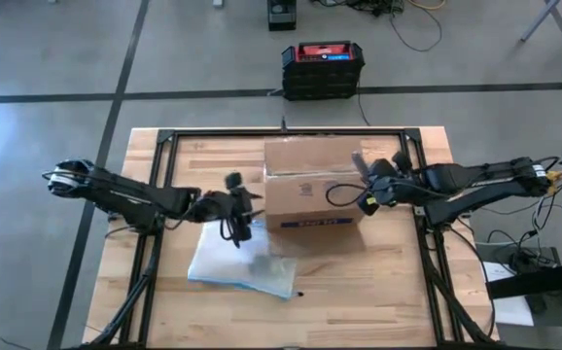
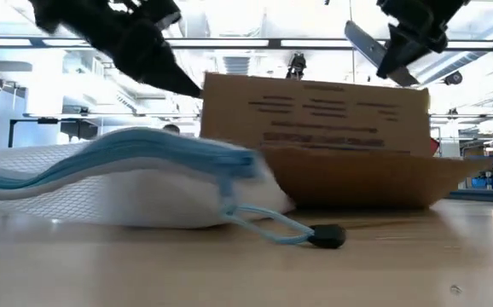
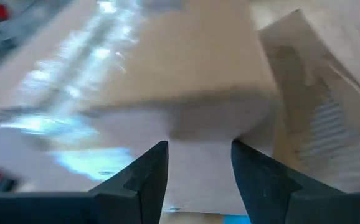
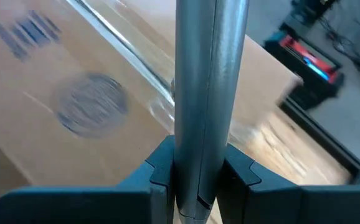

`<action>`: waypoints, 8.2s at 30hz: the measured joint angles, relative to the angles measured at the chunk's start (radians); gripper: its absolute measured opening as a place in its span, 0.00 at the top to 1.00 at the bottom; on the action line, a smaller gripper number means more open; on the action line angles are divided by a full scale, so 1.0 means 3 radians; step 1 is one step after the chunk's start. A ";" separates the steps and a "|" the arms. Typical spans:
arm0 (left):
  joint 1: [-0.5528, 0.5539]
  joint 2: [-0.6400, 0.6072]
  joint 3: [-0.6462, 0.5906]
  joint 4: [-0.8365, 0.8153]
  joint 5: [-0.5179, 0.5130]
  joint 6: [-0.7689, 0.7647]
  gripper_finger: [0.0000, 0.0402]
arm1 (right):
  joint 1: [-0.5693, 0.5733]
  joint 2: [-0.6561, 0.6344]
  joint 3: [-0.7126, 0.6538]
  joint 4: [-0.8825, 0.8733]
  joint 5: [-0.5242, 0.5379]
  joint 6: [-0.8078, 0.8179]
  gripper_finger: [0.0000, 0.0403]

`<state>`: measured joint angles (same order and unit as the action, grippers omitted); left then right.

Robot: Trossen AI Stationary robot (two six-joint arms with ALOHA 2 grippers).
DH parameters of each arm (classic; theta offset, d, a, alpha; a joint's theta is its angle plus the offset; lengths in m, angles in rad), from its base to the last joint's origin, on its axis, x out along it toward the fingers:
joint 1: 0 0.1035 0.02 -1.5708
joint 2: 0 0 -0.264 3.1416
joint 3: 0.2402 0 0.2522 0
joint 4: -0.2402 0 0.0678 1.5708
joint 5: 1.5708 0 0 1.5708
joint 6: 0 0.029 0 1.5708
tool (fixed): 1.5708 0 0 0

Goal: Pack items into zip bag
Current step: Break down the cardboard box until it is completely flat

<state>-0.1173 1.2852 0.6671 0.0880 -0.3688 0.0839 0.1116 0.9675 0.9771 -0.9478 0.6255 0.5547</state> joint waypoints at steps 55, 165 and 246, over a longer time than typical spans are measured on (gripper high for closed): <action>0.0922 0.0484 -0.0124 0.1624 0.0706 0.0987 0.34 | -0.1541 0.2474 -0.0385 0.6656 -0.3933 -0.1952 0.86; 0.1466 0.0650 0.0790 0.1170 0.2741 0.0498 0.32 | -0.1480 0.0742 -0.1198 0.4197 -0.2537 -0.2426 0.86; 0.1916 0.0672 0.1310 -0.0264 0.2001 0.0862 0.32 | -0.1531 -0.0406 -0.2153 0.4960 -0.2003 -0.1602 0.86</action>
<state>0.4575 1.4867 1.0601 0.0088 0.2314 0.3425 -0.3476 0.8457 0.3313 0.5401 0.0245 0.0742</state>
